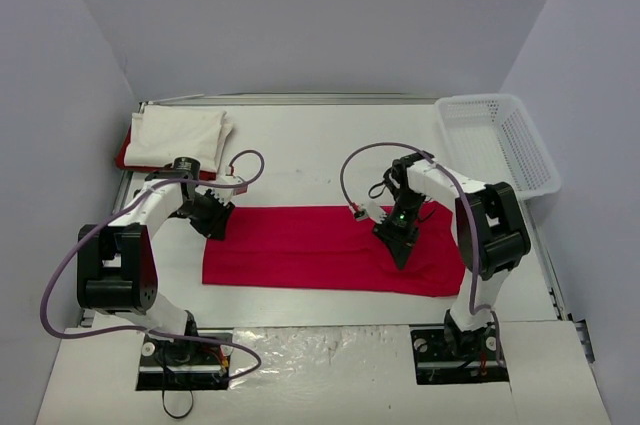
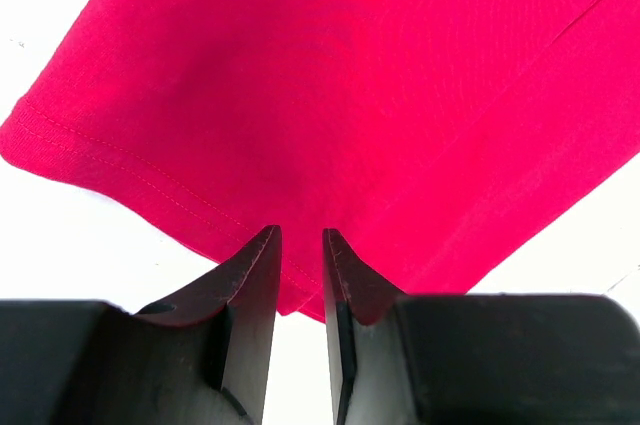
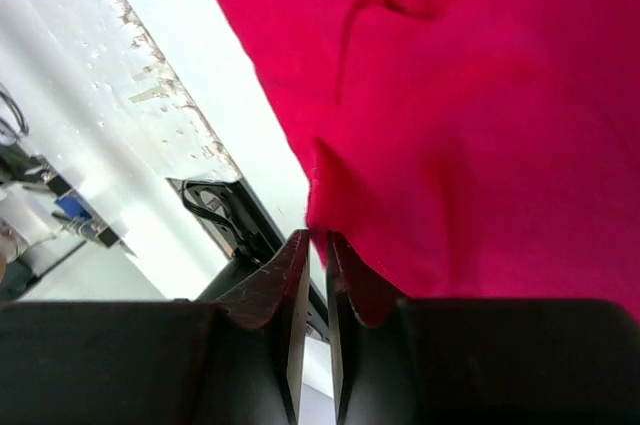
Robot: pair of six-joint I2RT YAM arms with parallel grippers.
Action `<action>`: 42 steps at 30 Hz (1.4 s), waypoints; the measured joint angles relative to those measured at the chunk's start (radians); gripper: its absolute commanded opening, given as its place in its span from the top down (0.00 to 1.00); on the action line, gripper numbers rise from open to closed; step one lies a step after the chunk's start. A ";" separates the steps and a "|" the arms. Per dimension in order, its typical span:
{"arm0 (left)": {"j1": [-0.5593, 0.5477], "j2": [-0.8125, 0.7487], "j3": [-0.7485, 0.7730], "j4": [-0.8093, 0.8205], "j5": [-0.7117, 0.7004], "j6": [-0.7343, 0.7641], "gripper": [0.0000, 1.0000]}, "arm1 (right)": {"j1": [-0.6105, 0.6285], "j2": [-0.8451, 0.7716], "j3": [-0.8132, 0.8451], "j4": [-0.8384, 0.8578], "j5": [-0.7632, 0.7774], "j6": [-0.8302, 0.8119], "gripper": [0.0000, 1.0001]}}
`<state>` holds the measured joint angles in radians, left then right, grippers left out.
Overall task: Fold and stack the t-shirts
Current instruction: Fold the other side of the tshirt into a rectangle, then rotate the tshirt 90 degrees
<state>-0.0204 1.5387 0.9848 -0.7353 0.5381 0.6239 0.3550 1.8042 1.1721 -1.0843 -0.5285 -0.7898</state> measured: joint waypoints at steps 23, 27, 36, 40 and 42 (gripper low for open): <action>-0.211 0.048 0.061 -0.023 -0.117 0.005 0.78 | -0.077 -0.117 -0.023 0.042 0.077 0.046 0.81; -0.249 0.143 0.079 -0.030 -0.165 0.014 0.79 | -0.148 -0.149 -0.065 0.089 0.148 0.076 1.00; -0.271 0.237 0.151 -0.079 -0.230 0.021 0.82 | -0.182 -0.073 -0.136 0.189 0.248 0.116 1.00; -0.286 0.248 0.162 -0.093 -0.254 0.023 0.82 | -0.198 0.062 -0.058 0.220 0.264 0.130 1.00; -0.288 0.248 0.162 -0.096 -0.258 0.024 0.82 | -0.212 0.130 0.021 0.203 0.265 0.141 1.00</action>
<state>-0.3084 1.7870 1.1469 -0.8310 0.2798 0.6483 0.1425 1.9343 1.1934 -0.8810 -0.2638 -0.6491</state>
